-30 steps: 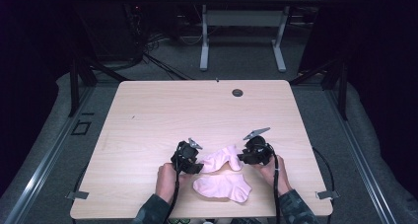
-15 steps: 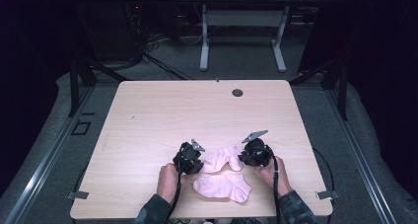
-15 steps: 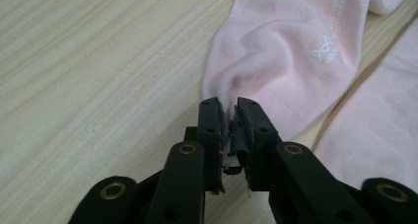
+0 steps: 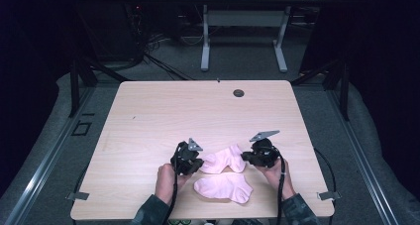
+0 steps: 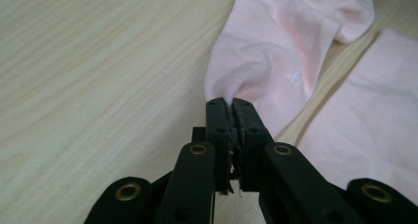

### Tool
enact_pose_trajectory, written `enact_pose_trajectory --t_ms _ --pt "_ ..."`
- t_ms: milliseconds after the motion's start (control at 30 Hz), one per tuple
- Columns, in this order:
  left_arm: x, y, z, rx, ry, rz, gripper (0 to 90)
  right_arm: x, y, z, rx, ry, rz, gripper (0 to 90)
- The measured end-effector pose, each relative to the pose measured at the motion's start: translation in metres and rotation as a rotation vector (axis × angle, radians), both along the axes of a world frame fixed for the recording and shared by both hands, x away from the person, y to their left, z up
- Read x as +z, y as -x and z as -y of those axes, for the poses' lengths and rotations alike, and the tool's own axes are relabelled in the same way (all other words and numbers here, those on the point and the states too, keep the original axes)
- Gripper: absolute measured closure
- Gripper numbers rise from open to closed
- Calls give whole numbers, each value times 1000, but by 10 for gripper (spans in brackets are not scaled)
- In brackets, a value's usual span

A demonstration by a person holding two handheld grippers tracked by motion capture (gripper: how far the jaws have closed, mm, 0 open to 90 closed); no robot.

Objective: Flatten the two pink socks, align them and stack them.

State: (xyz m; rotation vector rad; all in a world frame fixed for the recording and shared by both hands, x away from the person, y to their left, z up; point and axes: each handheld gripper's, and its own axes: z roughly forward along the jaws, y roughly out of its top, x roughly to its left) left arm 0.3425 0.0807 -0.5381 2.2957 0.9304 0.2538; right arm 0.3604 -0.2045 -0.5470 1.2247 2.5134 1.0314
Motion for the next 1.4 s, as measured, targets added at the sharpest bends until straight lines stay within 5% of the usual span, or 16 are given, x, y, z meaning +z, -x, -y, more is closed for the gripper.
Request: enact_pose_trajectory --t_ms 233,433,767,900,1300,1400 --pt "38 19 -10 -44 72 21 869 40 28 9 16 -58 54 836" --pt "44 36 -12 -78 75 -9 869 51 53 17 41 -79 40 835" --pt "14 46 -19 -105 71 -136 868 32 75 23 71 -138 -77 832" --pt "0 44 -20 -104 49 -164 867 15 76 20 76 -105 -120 831" --pt "-16 39 -14 -94 5 -162 844 -8 75 13 60 -17 -141 823" --pt "-14 40 -16 -82 -2 -146 719 -11 76 11 56 -9 -138 780"
